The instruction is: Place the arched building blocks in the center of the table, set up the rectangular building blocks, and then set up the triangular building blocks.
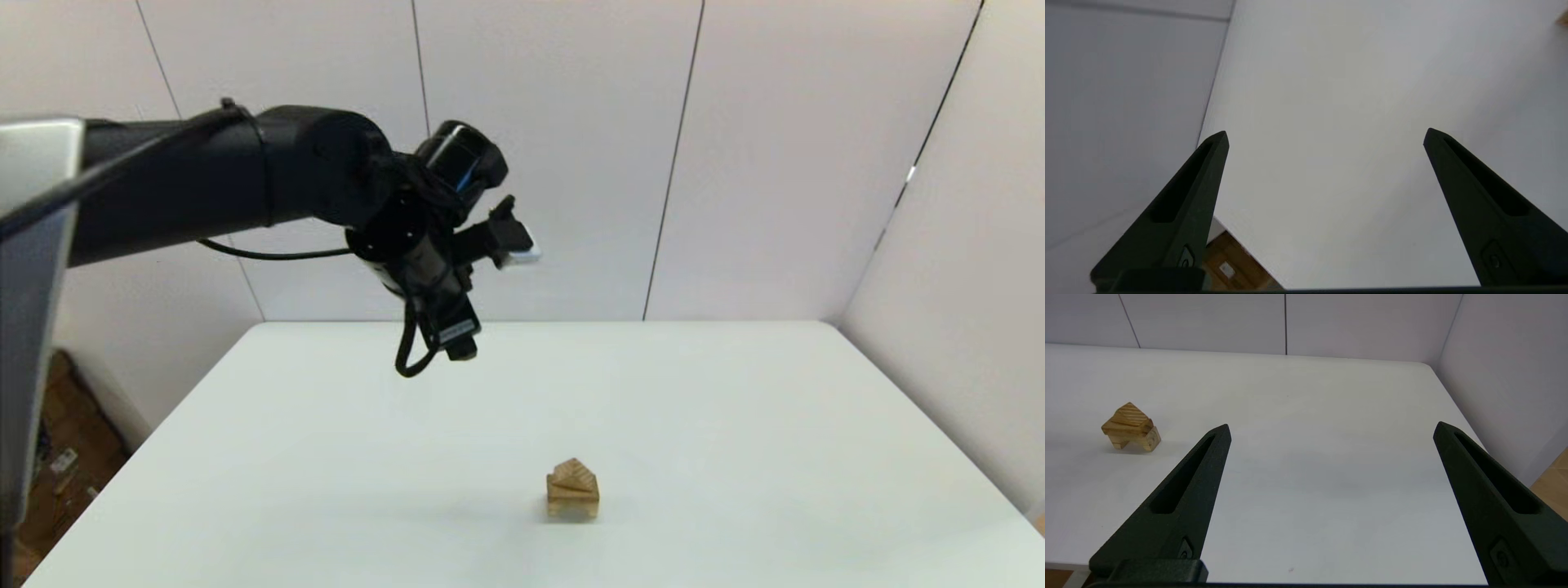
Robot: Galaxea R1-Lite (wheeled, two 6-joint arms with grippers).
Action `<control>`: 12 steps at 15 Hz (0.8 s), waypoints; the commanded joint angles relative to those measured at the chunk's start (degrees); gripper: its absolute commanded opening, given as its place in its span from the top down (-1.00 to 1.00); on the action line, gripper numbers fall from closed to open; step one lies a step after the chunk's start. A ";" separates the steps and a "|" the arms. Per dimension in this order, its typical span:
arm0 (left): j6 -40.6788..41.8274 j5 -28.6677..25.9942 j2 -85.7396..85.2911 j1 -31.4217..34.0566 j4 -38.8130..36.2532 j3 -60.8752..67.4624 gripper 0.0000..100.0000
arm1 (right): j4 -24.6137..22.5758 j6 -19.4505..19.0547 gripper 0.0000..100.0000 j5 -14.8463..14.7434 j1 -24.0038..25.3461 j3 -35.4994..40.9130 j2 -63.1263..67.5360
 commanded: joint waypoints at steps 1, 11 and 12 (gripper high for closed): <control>-4.54 1.21 -9.30 4.30 4.62 0.52 -1.00 | -0.04 0.02 -1.00 0.05 0.01 0.09 -0.02; -11.31 8.24 -23.10 13.96 7.17 0.87 -1.00 | -0.04 -0.07 -1.00 0.05 0.01 0.00 -0.02; -11.84 8.06 -23.98 15.19 7.09 0.96 -1.00 | -0.04 0.02 -1.00 0.05 0.01 0.09 -0.02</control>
